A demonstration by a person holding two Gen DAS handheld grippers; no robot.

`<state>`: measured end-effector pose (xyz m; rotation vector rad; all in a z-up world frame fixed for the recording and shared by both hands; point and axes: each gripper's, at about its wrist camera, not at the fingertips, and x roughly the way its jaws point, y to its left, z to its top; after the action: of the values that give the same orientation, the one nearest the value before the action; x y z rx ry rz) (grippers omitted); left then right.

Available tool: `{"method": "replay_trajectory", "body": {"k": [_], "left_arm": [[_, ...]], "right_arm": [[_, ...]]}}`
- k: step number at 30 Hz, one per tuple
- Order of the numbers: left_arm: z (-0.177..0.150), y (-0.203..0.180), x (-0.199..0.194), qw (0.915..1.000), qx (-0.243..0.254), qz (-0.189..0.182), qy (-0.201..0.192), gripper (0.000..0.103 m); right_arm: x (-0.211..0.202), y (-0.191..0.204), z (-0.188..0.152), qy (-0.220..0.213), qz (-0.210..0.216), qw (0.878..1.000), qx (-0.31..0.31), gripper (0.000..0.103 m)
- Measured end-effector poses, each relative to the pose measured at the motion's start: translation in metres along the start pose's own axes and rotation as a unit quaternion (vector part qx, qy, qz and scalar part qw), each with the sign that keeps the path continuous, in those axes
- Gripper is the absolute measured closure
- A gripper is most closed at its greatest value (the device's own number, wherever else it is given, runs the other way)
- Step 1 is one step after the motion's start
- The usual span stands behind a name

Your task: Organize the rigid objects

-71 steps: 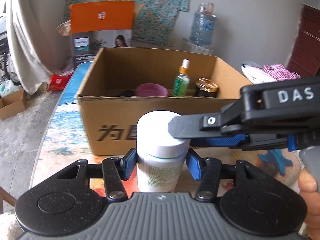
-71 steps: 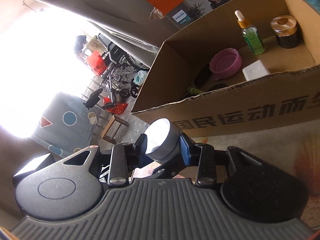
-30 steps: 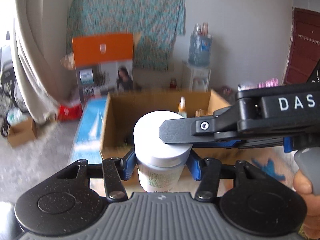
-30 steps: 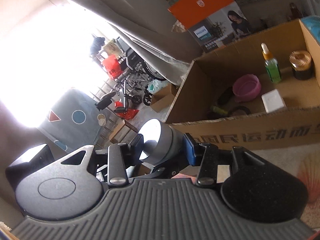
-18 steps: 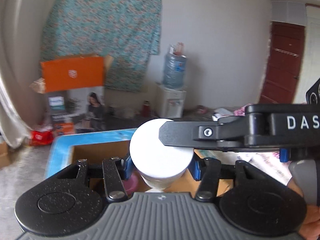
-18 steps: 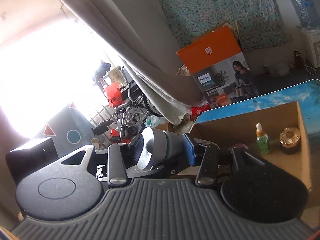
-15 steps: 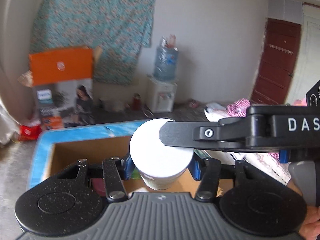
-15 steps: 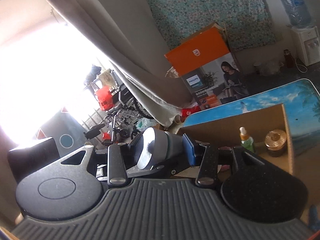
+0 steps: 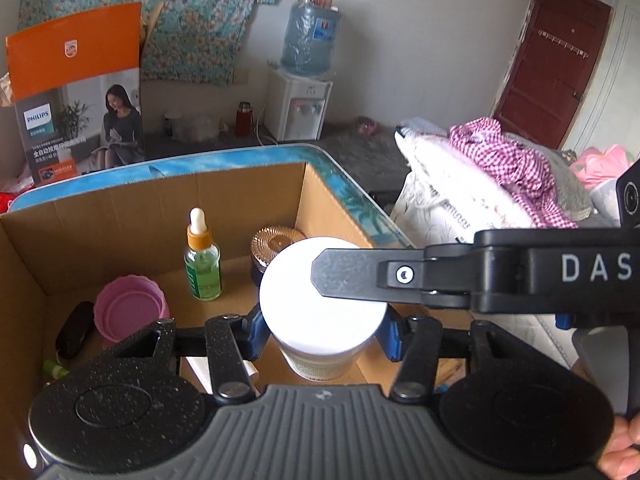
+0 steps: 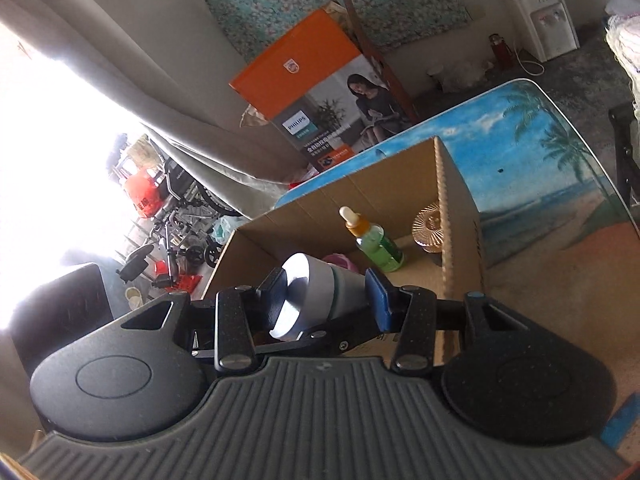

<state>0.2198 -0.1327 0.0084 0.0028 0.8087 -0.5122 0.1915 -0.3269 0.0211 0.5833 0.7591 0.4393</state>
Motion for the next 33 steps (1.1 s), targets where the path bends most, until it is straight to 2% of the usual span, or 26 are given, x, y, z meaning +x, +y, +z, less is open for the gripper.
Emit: {"method": "replay_trajectory", "body": {"k": [4,10,12,14,15,17,20,23,28,33], "left_arm": [[0.0,-0.002,0.007,0.9998,0.008,0.012,0.014,0.049],[0.001,-0.005,0.024,0.9989,0.019,0.026,0.034,0.047],[0.001,-0.008,0.027,0.9984,0.026,0.033,0.037,0.045],[0.001,-0.01,0.026,0.9983,0.029,0.035,0.037,0.039],[0.001,-0.01,0.025,0.9983,0.03,0.035,0.035,0.036],[-0.001,-0.012,0.021,0.9984,0.032,0.036,0.028,0.022],[-0.001,-0.016,0.011,0.9986,0.036,0.038,0.012,0.015],[-0.001,-0.019,0.002,0.9983,0.041,0.041,-0.001,0.011],[0.0,-0.022,-0.02,0.9981,0.04,0.04,-0.022,0.01],[-0.004,-0.024,-0.061,0.9968,0.04,0.037,-0.059,0.004]], "right_arm": [[0.01,-0.006,0.0,0.004,-0.011,1.0,-0.005,0.059],[0.011,-0.014,0.001,-0.004,-0.022,1.0,-0.002,0.053],[0.008,-0.016,0.0,-0.007,-0.021,1.0,0.003,0.052],[0.004,-0.019,0.0,-0.01,-0.016,1.0,0.008,0.052],[0.001,-0.019,-0.001,-0.013,-0.015,1.0,0.01,0.052],[-0.004,-0.019,-0.002,-0.021,-0.013,1.0,0.01,0.049],[-0.013,-0.018,-0.005,-0.037,-0.007,0.999,0.011,0.044],[-0.023,-0.017,-0.008,-0.055,-0.001,0.998,0.015,0.043],[-0.045,-0.013,-0.014,-0.09,0.012,0.995,0.03,0.04],[-0.08,0.0,-0.026,-0.141,0.021,0.989,0.029,0.028]]}}
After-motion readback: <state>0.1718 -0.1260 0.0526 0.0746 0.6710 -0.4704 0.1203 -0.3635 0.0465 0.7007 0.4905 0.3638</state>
